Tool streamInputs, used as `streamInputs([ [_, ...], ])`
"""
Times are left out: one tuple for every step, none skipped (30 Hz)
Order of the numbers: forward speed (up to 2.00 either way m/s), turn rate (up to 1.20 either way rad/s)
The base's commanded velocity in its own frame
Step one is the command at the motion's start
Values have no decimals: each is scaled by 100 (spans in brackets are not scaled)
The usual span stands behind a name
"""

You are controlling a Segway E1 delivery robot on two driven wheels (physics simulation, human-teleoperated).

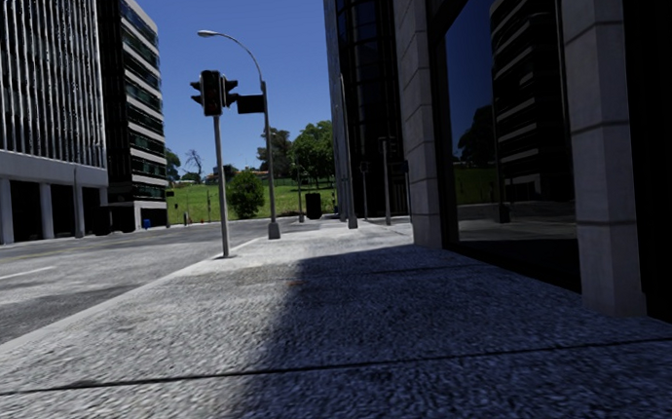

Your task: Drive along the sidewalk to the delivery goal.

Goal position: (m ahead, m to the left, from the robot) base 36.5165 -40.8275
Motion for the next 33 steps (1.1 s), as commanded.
streamInputs([
  [200,0],
  [200,0],
  [200,0],
  [200,0],
  [200,0],
  [200,0],
  [200,0],
  [200,0],
  [200,0],
  [200,0],
  [200,0],
  [200,0],
  [200,0],
  [200,0],
  [200,0],
  [200,0],
  [200,0],
  [200,0],
  [200,0],
  [200,0],
  [200,0],
  [200,0],
  [200,0],
  [200,0],
  [200,0],
  [200,0],
  [200,0],
  [200,0],
  [200,0],
  [200,0],
  [200,0],
  [200,0],
  [200,0],
])
